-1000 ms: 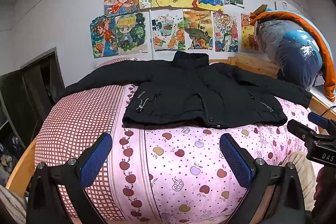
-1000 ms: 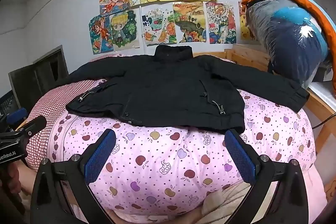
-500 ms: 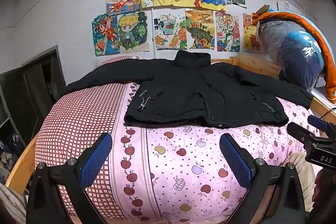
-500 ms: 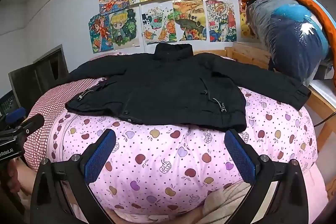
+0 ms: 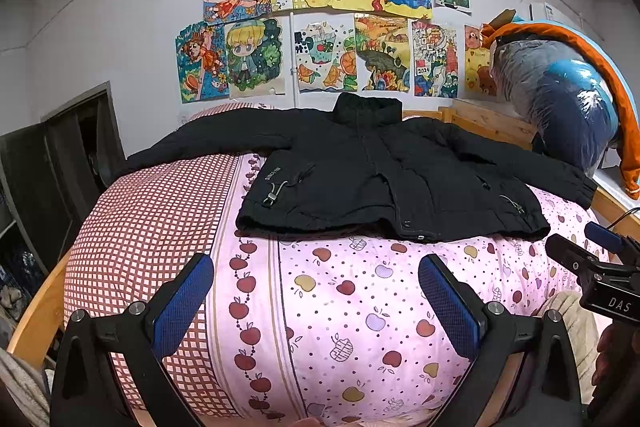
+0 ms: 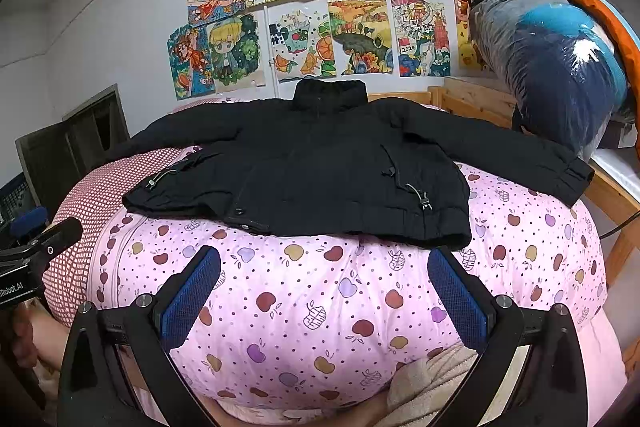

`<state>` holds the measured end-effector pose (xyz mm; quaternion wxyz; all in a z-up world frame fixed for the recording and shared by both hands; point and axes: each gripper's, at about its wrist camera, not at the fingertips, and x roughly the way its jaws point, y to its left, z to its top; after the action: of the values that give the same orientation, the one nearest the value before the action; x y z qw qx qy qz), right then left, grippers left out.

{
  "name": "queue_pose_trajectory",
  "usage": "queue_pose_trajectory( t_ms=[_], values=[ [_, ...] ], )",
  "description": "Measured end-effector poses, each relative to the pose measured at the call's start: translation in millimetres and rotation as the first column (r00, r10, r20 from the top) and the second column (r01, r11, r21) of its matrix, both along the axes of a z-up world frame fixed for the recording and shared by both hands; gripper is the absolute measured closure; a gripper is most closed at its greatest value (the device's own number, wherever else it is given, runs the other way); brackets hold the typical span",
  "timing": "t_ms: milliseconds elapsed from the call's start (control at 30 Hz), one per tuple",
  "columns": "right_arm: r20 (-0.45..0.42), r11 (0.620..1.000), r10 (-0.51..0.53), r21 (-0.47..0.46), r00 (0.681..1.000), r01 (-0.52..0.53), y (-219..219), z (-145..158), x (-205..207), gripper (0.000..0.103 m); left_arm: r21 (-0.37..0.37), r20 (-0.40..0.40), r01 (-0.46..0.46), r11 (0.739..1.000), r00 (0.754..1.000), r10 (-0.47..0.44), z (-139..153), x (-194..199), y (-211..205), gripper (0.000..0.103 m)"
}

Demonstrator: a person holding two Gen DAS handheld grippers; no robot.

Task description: Fold large clothes

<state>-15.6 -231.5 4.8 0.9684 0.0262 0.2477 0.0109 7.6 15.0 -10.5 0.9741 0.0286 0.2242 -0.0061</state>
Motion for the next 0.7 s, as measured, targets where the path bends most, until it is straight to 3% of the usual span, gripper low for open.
queue_pose_trajectory(
  t_ms=[700],
  values=[
    [-0.002, 1.000, 0.000, 0.004, 1.000, 0.000, 0.5, -0.6, 2.0, 0.001, -0.004, -0.012, 0.009, 1.000, 1.000, -0.009, -1.7, 0.5, -3.8, 0.000]
  ],
)
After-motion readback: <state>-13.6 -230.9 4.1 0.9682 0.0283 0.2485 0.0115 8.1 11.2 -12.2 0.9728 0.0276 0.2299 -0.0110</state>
